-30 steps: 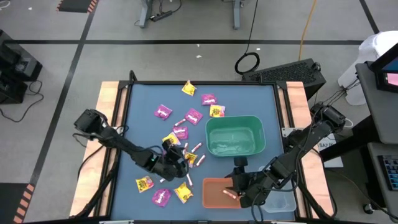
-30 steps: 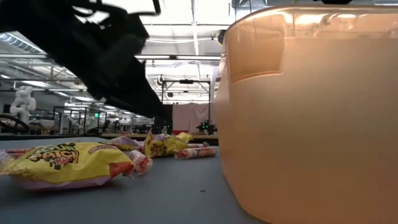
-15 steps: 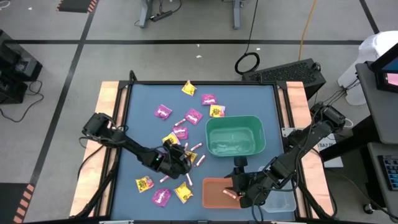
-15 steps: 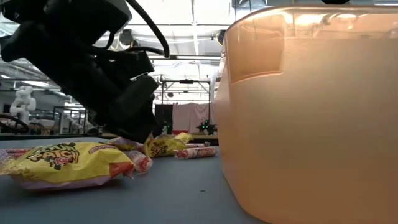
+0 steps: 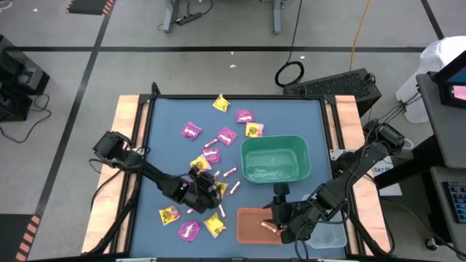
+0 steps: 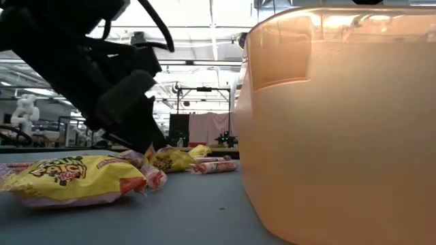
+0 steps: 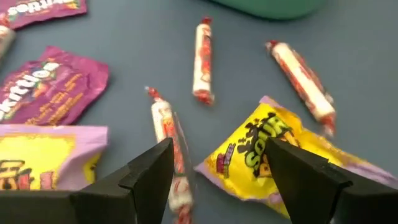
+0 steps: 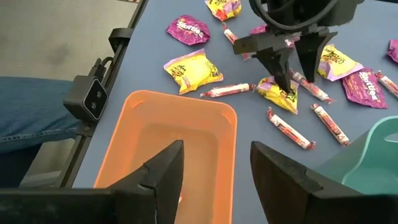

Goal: Sort candy
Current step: Put the white candy into the orange bin

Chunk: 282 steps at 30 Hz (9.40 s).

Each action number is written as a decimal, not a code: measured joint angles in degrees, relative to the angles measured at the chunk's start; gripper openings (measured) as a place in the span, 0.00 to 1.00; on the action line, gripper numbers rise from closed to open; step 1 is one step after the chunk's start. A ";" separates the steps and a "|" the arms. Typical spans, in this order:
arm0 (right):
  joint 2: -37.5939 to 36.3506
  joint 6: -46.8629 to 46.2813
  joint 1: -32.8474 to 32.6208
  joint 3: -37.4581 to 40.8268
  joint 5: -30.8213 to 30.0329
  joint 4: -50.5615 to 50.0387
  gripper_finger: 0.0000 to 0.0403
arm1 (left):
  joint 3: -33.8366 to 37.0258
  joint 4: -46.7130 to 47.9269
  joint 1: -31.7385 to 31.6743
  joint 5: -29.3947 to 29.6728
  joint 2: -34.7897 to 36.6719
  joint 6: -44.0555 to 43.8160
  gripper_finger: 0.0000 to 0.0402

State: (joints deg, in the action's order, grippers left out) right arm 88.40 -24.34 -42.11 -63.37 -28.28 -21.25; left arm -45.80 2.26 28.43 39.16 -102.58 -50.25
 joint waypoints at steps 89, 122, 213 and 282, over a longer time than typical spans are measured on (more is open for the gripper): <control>0.02 0.00 0.02 0.07 -0.74 0.05 0.44 | 7.83 -7.00 -0.90 1.66 2.51 12.62 0.14; 8.43 28.99 5.09 0.09 -13.59 26.46 0.44 | -4.59 -9.90 5.78 -2.44 14.42 43.37 0.13; 0.56 -1.27 -3.41 0.02 7.70 -1.85 0.11 | -4.50 -2.09 14.77 -4.66 14.29 19.01 0.68; 6.70 -7.32 1.83 0.04 16.93 -0.22 0.38 | -4.46 8.86 17.54 -7.65 9.92 -0.88 0.68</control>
State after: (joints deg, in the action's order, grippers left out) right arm 95.10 -31.66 -40.28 -63.33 -11.34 -21.47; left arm -50.26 11.11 45.97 31.51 -92.66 -51.14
